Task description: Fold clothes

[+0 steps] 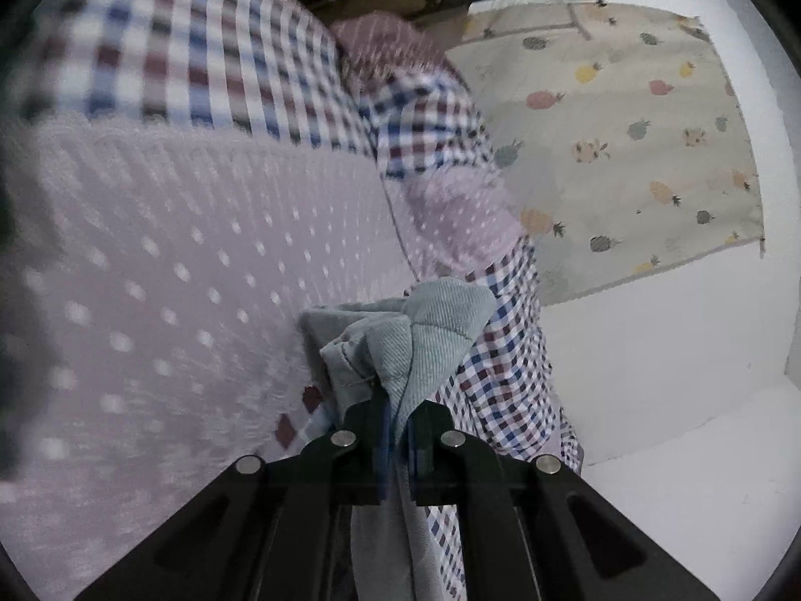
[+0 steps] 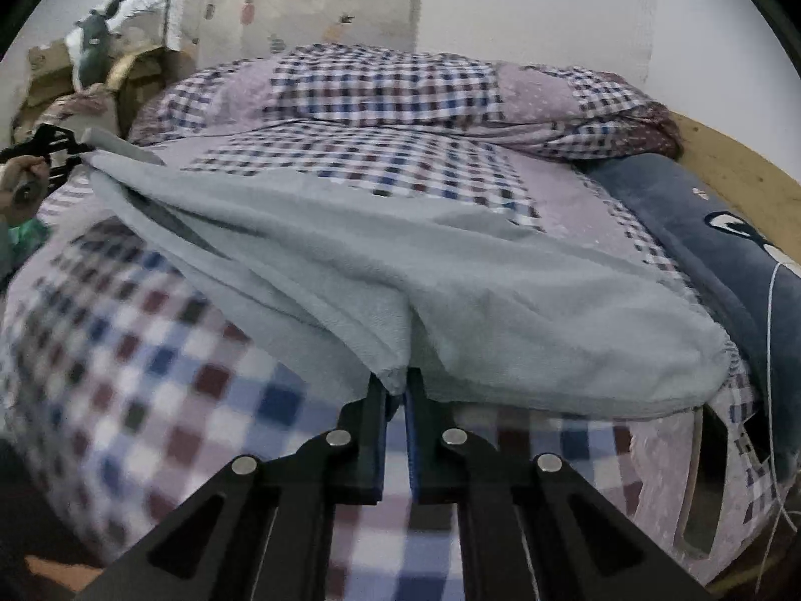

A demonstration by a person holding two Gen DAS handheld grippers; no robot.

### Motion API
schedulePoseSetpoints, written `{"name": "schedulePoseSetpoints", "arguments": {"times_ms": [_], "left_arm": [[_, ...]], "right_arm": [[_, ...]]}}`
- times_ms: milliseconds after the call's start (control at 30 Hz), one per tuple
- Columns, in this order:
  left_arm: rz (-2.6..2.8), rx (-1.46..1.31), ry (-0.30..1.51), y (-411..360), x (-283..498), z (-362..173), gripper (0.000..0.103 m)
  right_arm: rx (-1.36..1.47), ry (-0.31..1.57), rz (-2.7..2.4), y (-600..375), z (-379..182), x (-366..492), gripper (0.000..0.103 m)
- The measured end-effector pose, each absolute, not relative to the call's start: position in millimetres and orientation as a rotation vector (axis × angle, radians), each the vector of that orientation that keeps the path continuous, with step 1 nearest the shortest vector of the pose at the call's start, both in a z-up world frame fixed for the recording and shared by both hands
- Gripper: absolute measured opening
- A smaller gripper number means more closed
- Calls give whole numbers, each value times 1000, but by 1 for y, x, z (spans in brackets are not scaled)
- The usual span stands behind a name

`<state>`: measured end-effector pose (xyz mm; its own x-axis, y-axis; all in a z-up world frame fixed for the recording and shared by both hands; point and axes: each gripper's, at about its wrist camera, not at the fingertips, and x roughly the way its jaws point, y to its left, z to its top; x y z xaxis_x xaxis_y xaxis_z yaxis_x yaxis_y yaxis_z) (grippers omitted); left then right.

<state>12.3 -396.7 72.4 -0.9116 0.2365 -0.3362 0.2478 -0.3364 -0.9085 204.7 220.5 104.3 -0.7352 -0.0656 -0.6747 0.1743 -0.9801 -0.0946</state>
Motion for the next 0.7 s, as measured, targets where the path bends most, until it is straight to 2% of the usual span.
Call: {"name": "schedulePoseSetpoints", "arguments": {"times_ms": [100,200,300,433,500,533,567,633,700], "left_arm": [[-2485,605,1798,-413,59,88,3],[-2511,584,1737,-424,106,96,3],[-2486,650,1648,-424,128,67,3],[-2410,680,1758,-438,128,17,4],[-2424,673,1782,-443,125,7,8],[-2431,673,1783,-444,124,5,10],[-2438,673,1776,-444,122,4,20],[-2453,679,1761,-445,119,4,33],[-2463,693,1762,-446,115,5,49]], "right_arm": [[1091,208,-2740,217,115,237,0],[1145,187,-2684,219,113,262,0],[1237,168,-2654,226,96,270,0],[1234,122,-2663,225,93,270,5],[1192,126,-2695,220,96,268,27],[1171,128,-2711,218,97,268,44],[1150,130,-2727,216,98,267,51],[1129,137,-2763,210,97,263,58],[1119,149,-2795,205,94,256,60]]}}
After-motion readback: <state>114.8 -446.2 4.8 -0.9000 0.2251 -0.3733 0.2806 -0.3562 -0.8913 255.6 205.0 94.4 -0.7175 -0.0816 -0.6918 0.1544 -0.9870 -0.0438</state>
